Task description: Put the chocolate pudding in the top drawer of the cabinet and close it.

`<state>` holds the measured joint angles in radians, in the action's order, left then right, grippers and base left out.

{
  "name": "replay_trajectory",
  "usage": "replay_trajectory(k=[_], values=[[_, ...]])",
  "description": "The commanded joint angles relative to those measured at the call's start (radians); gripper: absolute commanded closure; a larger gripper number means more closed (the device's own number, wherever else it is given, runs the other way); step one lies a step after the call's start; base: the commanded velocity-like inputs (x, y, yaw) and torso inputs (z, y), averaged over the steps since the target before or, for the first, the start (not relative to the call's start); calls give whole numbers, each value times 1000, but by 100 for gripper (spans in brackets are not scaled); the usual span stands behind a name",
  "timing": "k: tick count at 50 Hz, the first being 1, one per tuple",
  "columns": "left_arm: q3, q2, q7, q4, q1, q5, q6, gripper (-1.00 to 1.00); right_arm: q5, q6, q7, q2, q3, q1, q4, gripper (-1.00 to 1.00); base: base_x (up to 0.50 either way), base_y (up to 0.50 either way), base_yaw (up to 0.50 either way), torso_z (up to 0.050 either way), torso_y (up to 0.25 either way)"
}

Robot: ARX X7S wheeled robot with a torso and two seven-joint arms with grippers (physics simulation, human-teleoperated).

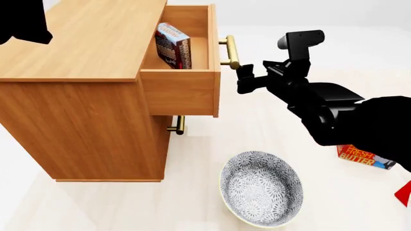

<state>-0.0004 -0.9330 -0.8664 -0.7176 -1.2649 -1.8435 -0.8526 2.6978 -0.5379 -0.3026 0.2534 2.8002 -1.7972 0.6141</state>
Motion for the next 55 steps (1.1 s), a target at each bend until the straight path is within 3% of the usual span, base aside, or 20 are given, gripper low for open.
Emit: replay_trajectory(k=[1,23,55], values=[[7,-9,-16,-3,-16,-19,1,-100,-36,30,-29,-38,-30,12,34,-100,0,0,0,0,0],[-5,-46,-39,-14,-30,-59,8,-100,-44,150,-62,-141,-81,36,204,-100,0,0,0,0,0],[-49,-97,-61,-43,9,-94,25,-100,-111,185,-77,-233,-169,47,232,-100,0,0,0,0,1]])
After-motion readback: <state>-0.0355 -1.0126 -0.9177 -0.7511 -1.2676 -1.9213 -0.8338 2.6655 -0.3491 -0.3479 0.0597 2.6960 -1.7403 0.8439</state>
